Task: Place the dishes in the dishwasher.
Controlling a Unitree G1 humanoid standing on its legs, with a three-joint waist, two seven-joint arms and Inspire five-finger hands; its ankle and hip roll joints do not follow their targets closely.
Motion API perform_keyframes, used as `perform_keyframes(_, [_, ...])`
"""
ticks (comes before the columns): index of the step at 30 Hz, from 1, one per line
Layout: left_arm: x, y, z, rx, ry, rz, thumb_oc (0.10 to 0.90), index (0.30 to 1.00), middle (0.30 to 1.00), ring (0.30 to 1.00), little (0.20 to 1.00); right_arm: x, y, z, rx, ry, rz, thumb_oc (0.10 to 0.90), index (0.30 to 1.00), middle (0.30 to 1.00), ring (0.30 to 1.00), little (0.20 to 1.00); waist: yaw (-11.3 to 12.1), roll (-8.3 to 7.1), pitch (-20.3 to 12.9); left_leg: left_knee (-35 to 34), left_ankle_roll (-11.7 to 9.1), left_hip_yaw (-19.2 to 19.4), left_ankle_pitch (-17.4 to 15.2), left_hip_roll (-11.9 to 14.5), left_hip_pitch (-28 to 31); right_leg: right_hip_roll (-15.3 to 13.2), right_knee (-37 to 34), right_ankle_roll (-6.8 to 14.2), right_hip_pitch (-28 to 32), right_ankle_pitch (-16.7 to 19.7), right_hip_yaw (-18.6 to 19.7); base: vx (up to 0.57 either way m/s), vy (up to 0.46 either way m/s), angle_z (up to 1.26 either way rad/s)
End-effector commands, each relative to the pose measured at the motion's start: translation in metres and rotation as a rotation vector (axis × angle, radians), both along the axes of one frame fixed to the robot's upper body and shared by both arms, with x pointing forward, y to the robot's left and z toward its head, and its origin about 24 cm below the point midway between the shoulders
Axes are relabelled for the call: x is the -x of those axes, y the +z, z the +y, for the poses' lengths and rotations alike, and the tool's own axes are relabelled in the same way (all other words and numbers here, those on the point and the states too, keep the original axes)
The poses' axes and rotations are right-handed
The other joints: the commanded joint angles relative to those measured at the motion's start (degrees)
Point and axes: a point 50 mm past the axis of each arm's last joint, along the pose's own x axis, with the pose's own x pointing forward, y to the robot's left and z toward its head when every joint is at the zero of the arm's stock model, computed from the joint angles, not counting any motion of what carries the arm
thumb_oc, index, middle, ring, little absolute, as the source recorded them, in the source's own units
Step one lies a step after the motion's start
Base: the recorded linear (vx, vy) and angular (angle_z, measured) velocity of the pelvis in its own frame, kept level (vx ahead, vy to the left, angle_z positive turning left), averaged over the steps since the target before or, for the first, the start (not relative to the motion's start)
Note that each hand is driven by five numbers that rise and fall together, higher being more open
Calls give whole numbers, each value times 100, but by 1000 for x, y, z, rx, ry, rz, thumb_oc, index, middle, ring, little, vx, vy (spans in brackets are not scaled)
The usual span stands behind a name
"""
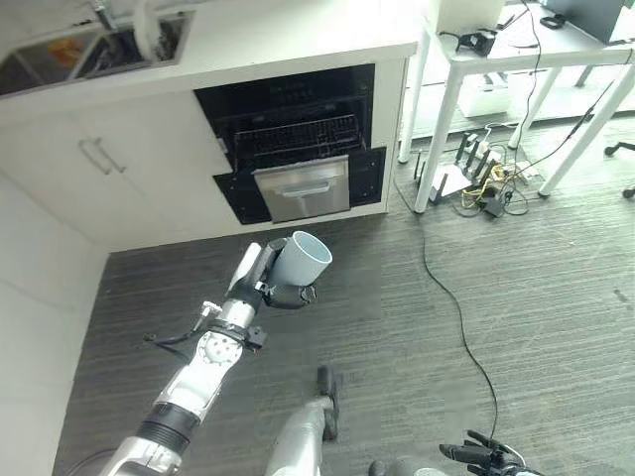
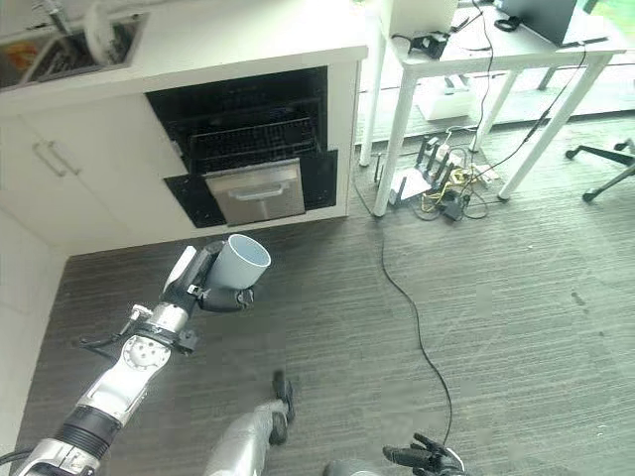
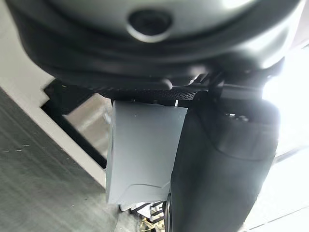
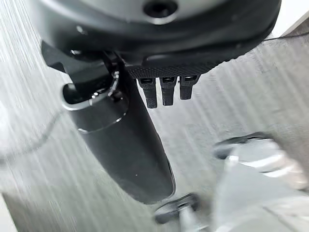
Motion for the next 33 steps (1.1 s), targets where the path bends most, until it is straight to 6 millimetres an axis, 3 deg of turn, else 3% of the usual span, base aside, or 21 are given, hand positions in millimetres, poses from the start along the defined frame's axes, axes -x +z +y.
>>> perform_keyframes(1, [-13, 78, -4, 8, -86, -355, 400, 300, 300, 300, 300, 15, -2, -2, 54, 22, 26, 800, 900, 900, 900, 900, -34, 171, -698, 1110, -656, -109, -1146, 250, -517, -505, 366, 502, -327, 548, -557, 432, 396, -10])
perform_keyframes(2, [-14, 81, -5, -11, -86, -358, 400, 300, 300, 300, 300, 16, -3, 1, 43, -8, 17, 800, 900, 900, 900, 900, -41, 154, -745, 1110, -484, -100, -1314, 122, -402, -609, 1043, 728, -586, 1049, -662, 224, 228, 23])
perform_keyframes(3, [-14, 81, -5, -15, -85, -359, 400, 300, 300, 300, 300, 15, -3, 2, 39, -12, 16, 800, 900, 900, 900, 900, -40, 171, -763, 1110, -451, -104, -1342, 118, -397, -592, 1184, 778, -669, 1209, -674, 216, 223, 30])
perform_keyframes(4, [-15, 81, -5, -25, -80, -357, 400, 300, 300, 300, 300, 16, -4, 4, 31, -14, 13, 800, 900, 900, 900, 900, -45, 179, -784, 1110, -354, -93, -1459, 70, -310, -574, 1733, 933, -948, 1598, -718, 158, 152, 24])
perform_keyframes(6, [-14, 80, -3, -32, -68, -359, 400, 300, 300, 300, 300, 14, -4, 8, 24, 19, 9, 800, 900, 900, 900, 900, -71, 254, -757, 1110, -255, -103, -1655, 83, -90, -549, 2668, 973, -1548, 1933, -835, 170, 134, 16])
perform_keyframes(9, [-13, 81, -4, -48, -63, -374, 400, 300, 300, 300, 300, 11, -4, 9, 21, 18, 1, 800, 900, 900, 900, 900, -246, 379, -625, 1110, -262, -298, -1831, 145, 223, -335, 2349, 760, -2381, 1494, -967, 164, -31, -2])
perform_keyframes(10, [-13, 82, -5, -56, -67, -380, 400, 300, 300, 300, 300, 12, -4, 7, 21, 14, 5, 800, 900, 900, 900, 900, -321, 368, -573, 1110, -279, -395, -1902, 118, 322, -343, 1939, 727, -2500, 1365, -964, 155, -158, -22])
perform_keyframes(12, [-14, 89, -10, -97, -43, -422, 400, 300, 300, 300, 300, 16, -3, 2, 50, 70, 25, 800, 900, 900, 900, 900, -421, 299, -537, 1110, -379, -577, -2013, 118, 416, -555, 243, 682, -2593, 1469, -974, 201, -249, 43])
perform_keyframes(13, [-14, 90, -11, -107, -34, -433, 400, 300, 300, 300, 300, 18, -3, 1, 59, 84, 30, 800, 900, 900, 900, 900, -479, 202, -496, 1110, -394, -617, -2111, 39, 522, -722, 92, 773, -2819, 1555, -876, 182, -246, 109])
perform_keyframes(14, [-15, 91, -11, -121, -22, -445, 400, 300, 300, 300, 300, 22, -5, 2, 60, 100, 42, 800, 900, 900, 900, 900, -552, 180, -468, 1110, -389, -688, -2209, 36, 630, -778, 92, 850, -3114, 1843, -718, 226, -370, 159])
perform_keyframes(15, [-11, 91, -4, -150, -11, -473, 400, 300, 300, 300, 300, 30, -7, 2, 51, 75, 77, 800, 900, 900, 900, 900, -493, 125, -543, 1110, -491, -634, -2259, 124, 651, -793, 92, 844, -2906, 1517, -661, 207, -344, 121])
perform_keyframes(20, [-5, 99, -9, -180, -23, -530, 400, 300, 300, 300, 300, 29, -6, -3, 63, 56, 77, 800, 900, 900, 900, 900, -377, 77, -706, 1110, -663, -584, -2207, 256, 673, -761, 92, 738, -2611, 1127, -648, 142, -203, 47])
perform_keyframes(27, [-1, 128, -2, -155, -21, -601, 400, 300, 300, 300, 300, 8, 3, -12, 69, 58, -1, 800, 900, 900, 900, 900, -299, 149, -761, 1110, -875, -568, -2019, 395, 539, -660, 92, 590, -2380, 797, -617, 44, -81, -14])
perform_keyframes(33, [3, 127, 0, -160, -2, -613, 400, 300, 300, 300, 300, 13, 2, -15, 68, 26, 32, 800, 900, 900, 900, 900, -227, 169, -801, 1110, -1003, -555, -1938, 435, 548, -653, 92, 524, -2294, 666, -646, 50, -55, -2])
